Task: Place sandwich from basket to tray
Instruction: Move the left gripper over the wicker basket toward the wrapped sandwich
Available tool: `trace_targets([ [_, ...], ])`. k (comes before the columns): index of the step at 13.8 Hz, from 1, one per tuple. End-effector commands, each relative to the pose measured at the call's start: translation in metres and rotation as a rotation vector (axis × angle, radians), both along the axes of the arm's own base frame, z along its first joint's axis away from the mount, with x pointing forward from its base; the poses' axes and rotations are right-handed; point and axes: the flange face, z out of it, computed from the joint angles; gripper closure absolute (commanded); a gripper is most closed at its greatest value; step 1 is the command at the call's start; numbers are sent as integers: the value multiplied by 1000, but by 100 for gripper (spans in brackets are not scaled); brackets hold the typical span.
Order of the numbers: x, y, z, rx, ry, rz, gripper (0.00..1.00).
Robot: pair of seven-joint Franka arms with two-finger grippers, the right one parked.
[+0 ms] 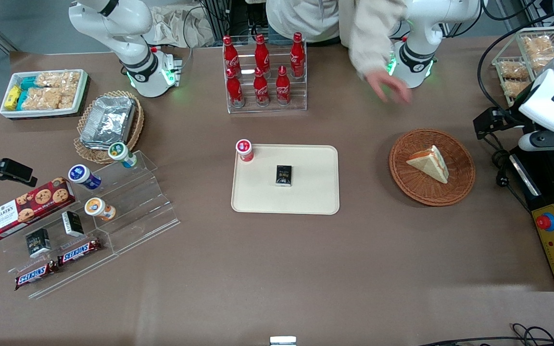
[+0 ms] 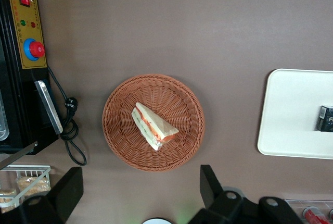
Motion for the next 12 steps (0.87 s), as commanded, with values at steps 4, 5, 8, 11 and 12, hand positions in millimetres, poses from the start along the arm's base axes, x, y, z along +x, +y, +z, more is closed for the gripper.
trace_targets([
  [4, -3, 13, 3, 16, 38, 28, 0],
  [5, -4, 14, 1, 18, 47, 40, 0],
  [8, -25, 20, -2, 52, 93, 268, 0],
  [11, -71, 32, -20, 52, 83, 331, 0],
  [12, -89, 33, -33, 56, 69, 373, 0],
])
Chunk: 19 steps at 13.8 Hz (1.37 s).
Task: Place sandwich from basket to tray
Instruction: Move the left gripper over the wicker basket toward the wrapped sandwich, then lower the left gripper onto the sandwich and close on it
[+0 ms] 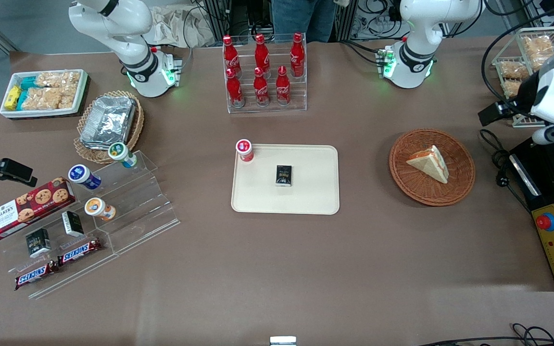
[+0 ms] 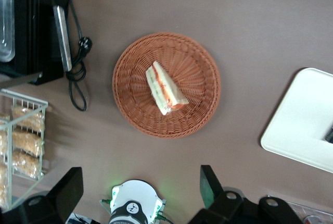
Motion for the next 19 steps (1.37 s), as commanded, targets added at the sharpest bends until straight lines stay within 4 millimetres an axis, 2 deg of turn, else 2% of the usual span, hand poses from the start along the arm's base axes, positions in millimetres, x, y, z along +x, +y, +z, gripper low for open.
trace_targets([
  [1, -64, 7, -31, 25, -52, 111, 0],
  [4, -102, 9, -66, 33, -84, 217, 0],
  [6, -107, 19, -78, 18, -82, 260, 0],
  [8, -106, 18, -87, -3, -82, 269, 0],
  [10, -108, 19, -104, -22, -100, 302, 0],
  [11, -109, 25, -117, -25, -111, 328, 0],
  [14, -110, 27, -166, -46, -138, 369, 0],
  [17, -103, 30, -230, -37, -117, 443, 0],
  [19, -95, 24, -270, -24, -103, 515, 0],
])
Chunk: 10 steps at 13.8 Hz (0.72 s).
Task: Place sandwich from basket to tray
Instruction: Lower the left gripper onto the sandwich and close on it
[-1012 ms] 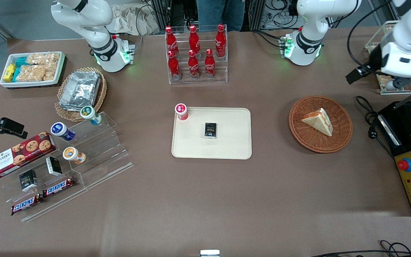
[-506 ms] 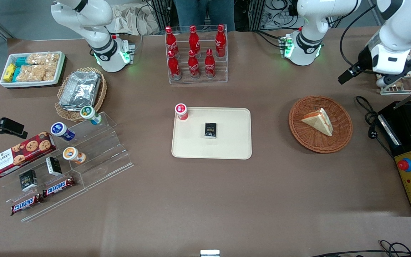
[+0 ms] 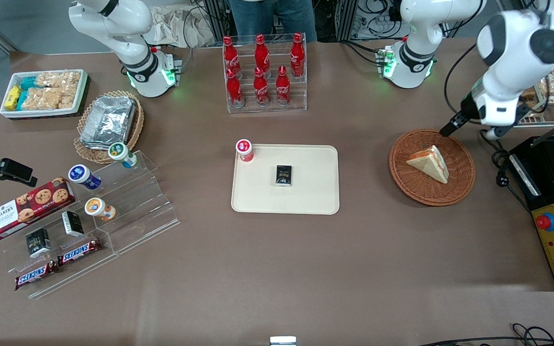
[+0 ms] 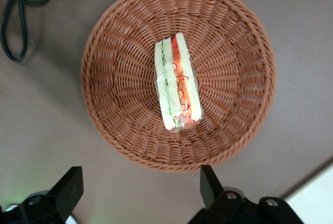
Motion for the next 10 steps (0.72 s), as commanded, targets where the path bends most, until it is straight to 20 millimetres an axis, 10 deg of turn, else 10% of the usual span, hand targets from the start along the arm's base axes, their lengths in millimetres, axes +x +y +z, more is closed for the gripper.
trace_targets([
  [1, 14, -9, -54, 6, 23, 111, 0],
  [10, 23, -21, -115, 14, 36, 159, 0],
])
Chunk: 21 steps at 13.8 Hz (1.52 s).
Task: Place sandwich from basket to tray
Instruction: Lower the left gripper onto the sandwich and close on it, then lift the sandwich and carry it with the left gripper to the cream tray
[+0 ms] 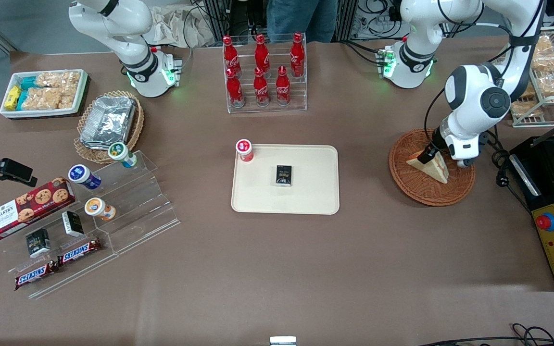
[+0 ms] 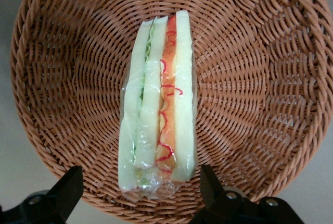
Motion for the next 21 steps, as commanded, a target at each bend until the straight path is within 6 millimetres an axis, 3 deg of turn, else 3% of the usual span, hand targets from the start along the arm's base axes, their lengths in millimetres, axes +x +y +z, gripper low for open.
trace_targets([
  [1, 5, -1, -7, 6, -17, 15, 0],
  [7, 8, 3, -20, 13, -26, 5, 4],
  [8, 8, 6, -23, 15, -22, 6, 18],
  [9, 9, 7, -24, 15, -21, 7, 74],
  [10, 9, 7, -23, 15, -23, 7, 97],
  [12, 10, 6, -17, 16, -29, -6, 100],
  [14, 14, 1, 13, 32, -31, -45, 100],
  [18, 35, -29, 115, 47, -14, -211, 100],
  [19, 44, -40, 141, 45, -15, -245, 100],
  [21, 60, -88, 187, 20, -27, -405, 100],
])
